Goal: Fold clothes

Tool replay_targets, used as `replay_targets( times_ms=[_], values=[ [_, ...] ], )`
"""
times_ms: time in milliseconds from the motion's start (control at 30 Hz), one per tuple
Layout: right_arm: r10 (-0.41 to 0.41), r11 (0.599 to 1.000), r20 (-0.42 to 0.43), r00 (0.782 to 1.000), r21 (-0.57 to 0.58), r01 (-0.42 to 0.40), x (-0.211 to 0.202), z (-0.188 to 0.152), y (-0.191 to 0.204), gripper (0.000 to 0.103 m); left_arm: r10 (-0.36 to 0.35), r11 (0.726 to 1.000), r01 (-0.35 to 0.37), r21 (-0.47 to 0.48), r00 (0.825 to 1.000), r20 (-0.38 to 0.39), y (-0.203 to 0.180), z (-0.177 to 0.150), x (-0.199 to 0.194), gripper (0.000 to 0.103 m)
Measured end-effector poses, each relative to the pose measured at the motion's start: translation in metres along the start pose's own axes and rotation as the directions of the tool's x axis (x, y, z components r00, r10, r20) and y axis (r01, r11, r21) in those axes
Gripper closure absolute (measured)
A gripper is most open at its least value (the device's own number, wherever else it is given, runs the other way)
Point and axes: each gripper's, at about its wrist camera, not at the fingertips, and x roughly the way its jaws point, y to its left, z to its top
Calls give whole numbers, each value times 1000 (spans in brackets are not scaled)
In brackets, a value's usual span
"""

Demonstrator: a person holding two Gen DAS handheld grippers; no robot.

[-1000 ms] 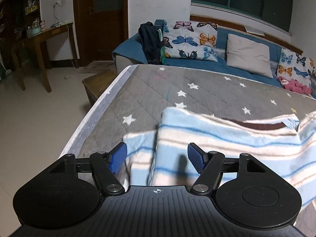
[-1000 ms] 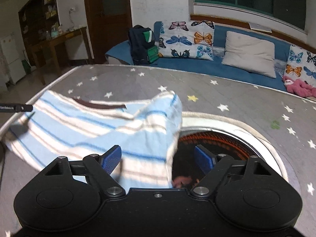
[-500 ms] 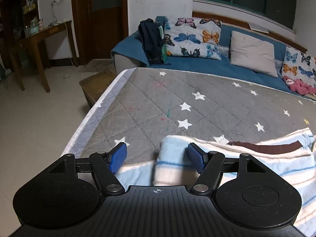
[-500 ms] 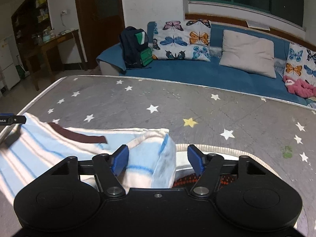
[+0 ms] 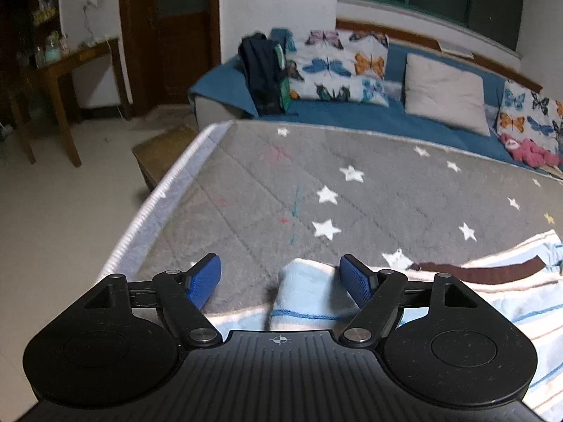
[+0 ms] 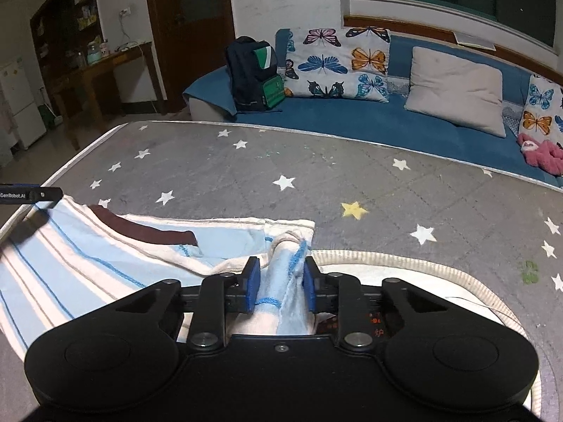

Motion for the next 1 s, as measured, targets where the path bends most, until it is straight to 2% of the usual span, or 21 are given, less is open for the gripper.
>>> replay_targets(
  times_ms=[33,100,167,200,300,433,567,633,800,867,967,1000],
  values=[
    [2,1000,1,1000,2,-2,0,0,0,80,-30,999,29,-22,999,-20,3,0,3,45],
    [7,1000,12,1000,1,-7,-6,0,2,85,-82,995,79,-56,996,-43,6,-1,5,84],
    [16,1000,27,1000,-2,-16,-13,0,4,90,-108,992,105,-65,993,-40,6,-3,2,89],
    [21,1000,34,999,-4,-21,-17,1,5,92,-107,994,106,-39,994,-10,3,-4,-6,91],
    [35,999,56,998,-9,-34,-28,1,9,94,-143,990,143,-12,989,38,-2,-4,-26,93],
    [53,999,86,995,-16,-52,-44,1,13,94,-242,970,242,20,962,126,-5,-5,-71,94],
    [109,994,133,985,-14,-108,-77,-2,21,94,-353,935,351,49,912,207,-5,-8,-124,94],
    [133,991,158,978,-26,-130,-97,-5,26,94,-405,914,397,83,881,244,-5,-17,-160,94],
    [212,977,206,955,-41,-208,-151,-19,32,94,-501,865,489,114,825,261,2,-45,-224,94],
    [225,974,182,957,-39,-222,-157,-29,33,94,-519,854,506,121,818,247,7,-60,-241,94],
    [225,974,120,967,-37,-222,-154,-45,35,94,-511,859,492,138,835,204,11,-82,-250,94],
    [225,974,100,969,-36,-222,-153,-50,36,94,-505,862,485,145,848,163,11,-94,-251,94]
  ],
)
